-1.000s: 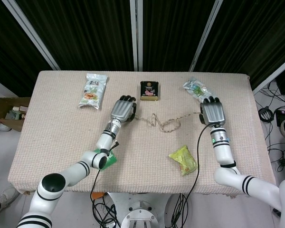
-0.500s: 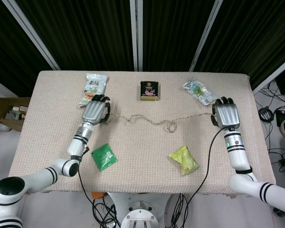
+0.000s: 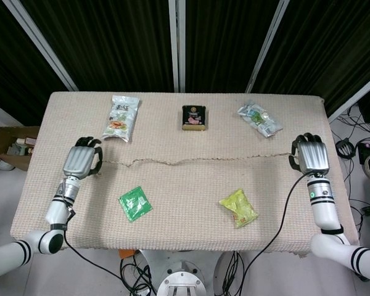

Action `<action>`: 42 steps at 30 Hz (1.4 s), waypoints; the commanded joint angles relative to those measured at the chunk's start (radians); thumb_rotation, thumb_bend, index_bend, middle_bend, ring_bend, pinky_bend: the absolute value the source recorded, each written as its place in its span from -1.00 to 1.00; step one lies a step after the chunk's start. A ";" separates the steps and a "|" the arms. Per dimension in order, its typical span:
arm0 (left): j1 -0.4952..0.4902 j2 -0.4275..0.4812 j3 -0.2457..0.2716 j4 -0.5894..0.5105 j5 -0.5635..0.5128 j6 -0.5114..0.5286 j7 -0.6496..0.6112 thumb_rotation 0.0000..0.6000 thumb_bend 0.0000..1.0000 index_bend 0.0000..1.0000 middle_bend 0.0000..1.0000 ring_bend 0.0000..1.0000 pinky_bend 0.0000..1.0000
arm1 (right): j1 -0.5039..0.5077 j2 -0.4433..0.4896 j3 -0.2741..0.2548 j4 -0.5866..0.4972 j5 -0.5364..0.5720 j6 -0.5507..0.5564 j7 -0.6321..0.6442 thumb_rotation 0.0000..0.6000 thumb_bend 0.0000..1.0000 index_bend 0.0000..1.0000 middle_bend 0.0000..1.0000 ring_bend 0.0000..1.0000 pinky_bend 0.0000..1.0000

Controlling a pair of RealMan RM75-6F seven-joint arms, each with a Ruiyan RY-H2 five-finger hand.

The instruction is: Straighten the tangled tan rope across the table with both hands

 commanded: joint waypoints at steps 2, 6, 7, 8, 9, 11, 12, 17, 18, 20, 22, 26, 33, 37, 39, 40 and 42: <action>0.011 -0.001 0.000 0.029 -0.011 -0.014 -0.014 1.00 0.07 0.22 -0.54 -0.77 -0.73 | -0.019 -0.014 -0.005 0.037 0.010 -0.007 0.023 1.00 0.33 0.54 -0.31 -0.64 -0.50; 0.015 -0.015 -0.005 0.076 -0.021 -0.033 -0.034 1.00 0.07 0.22 -0.54 -0.77 -0.73 | -0.033 -0.031 -0.006 0.079 0.012 -0.018 0.049 1.00 0.33 0.54 -0.31 -0.64 -0.51; 0.015 -0.021 -0.008 0.090 -0.024 -0.037 -0.039 1.00 0.07 0.22 -0.54 -0.77 -0.73 | -0.035 -0.037 -0.006 0.089 0.012 -0.020 0.057 1.00 0.33 0.54 -0.31 -0.64 -0.51; 0.015 -0.030 -0.010 0.109 -0.027 -0.045 -0.045 1.00 0.07 0.22 -0.54 -0.77 -0.73 | -0.039 -0.045 -0.005 0.102 0.010 -0.023 0.069 1.00 0.33 0.54 -0.31 -0.64 -0.52; 0.014 -0.036 -0.011 0.123 -0.029 -0.052 -0.050 1.00 0.07 0.22 -0.54 -0.77 -0.73 | -0.041 -0.052 -0.005 0.113 0.007 -0.025 0.077 1.00 0.33 0.54 -0.31 -0.64 -0.52; 0.013 -0.053 -0.012 0.160 -0.030 -0.065 -0.059 1.00 0.07 0.22 -0.54 -0.77 -0.73 | -0.045 -0.073 -0.007 0.144 -0.003 -0.028 0.095 1.00 0.33 0.53 -0.31 -0.64 -0.53; 0.012 -0.059 -0.012 0.173 -0.029 -0.068 -0.062 1.00 0.07 0.22 -0.54 -0.77 -0.73 | -0.046 -0.083 -0.007 0.157 -0.008 -0.028 0.104 1.00 0.33 0.53 -0.31 -0.64 -0.54; 0.008 -0.093 -0.012 0.244 -0.020 -0.090 -0.079 1.00 0.07 0.22 -0.54 -0.77 -0.73 | -0.051 -0.153 -0.007 0.243 -0.044 -0.029 0.161 1.00 0.33 0.53 -0.31 -0.64 -0.55; 0.007 -0.099 -0.010 0.257 -0.015 -0.092 -0.081 1.00 0.07 0.22 -0.54 -0.77 -0.73 | -0.052 -0.172 -0.010 0.269 -0.056 -0.028 0.171 1.00 0.33 0.53 -0.31 -0.64 -0.55; 0.006 -0.108 -0.008 0.274 -0.008 -0.094 -0.080 1.00 0.07 0.22 -0.54 -0.77 -0.73 | -0.052 -0.201 -0.013 0.311 -0.074 -0.025 0.187 1.00 0.33 0.53 -0.32 -0.64 -0.56; 0.006 -0.116 -0.008 0.287 -0.002 -0.094 -0.080 1.00 0.07 0.22 -0.54 -0.77 -0.73 | -0.052 -0.229 -0.015 0.351 -0.091 -0.025 0.207 1.00 0.31 0.52 -0.33 -0.64 -0.57; 0.009 -0.119 -0.009 0.288 0.011 -0.087 -0.081 1.00 0.07 0.16 -0.55 -0.77 -0.73 | -0.056 -0.283 -0.018 0.438 -0.125 -0.025 0.258 1.00 0.14 0.33 -0.40 -0.66 -0.60; 0.028 -0.092 -0.020 0.229 0.018 -0.043 -0.056 1.00 -0.19 -0.41 -0.60 -0.77 -0.73 | -0.076 -0.278 -0.006 0.434 -0.160 0.001 0.301 1.00 -0.45 -0.44 -0.67 -0.84 -0.70; 0.053 -0.035 -0.043 0.140 0.023 0.023 -0.056 1.00 -0.35 -0.46 -0.60 -0.77 -0.73 | -0.100 -0.213 0.015 0.361 -0.162 0.033 0.299 1.00 -0.54 -0.57 -0.71 -0.84 -0.71; 0.073 0.008 -0.054 0.083 0.026 0.065 -0.057 1.00 -0.38 -0.46 -0.60 -0.77 -0.73 | -0.118 -0.166 0.023 0.304 -0.167 0.060 0.303 1.00 -0.53 -0.58 -0.71 -0.84 -0.71; 0.085 0.032 -0.059 0.051 0.027 0.087 -0.057 1.00 -0.39 -0.46 -0.60 -0.77 -0.73 | -0.129 -0.136 0.025 0.269 -0.172 0.072 0.305 1.00 -0.52 -0.58 -0.71 -0.84 -0.71; 0.120 0.096 -0.067 -0.028 0.032 0.142 -0.059 1.00 -0.40 -0.46 -0.60 -0.77 -0.73 | -0.161 -0.049 0.024 0.171 -0.184 0.100 0.309 1.00 -0.49 -0.58 -0.71 -0.84 -0.71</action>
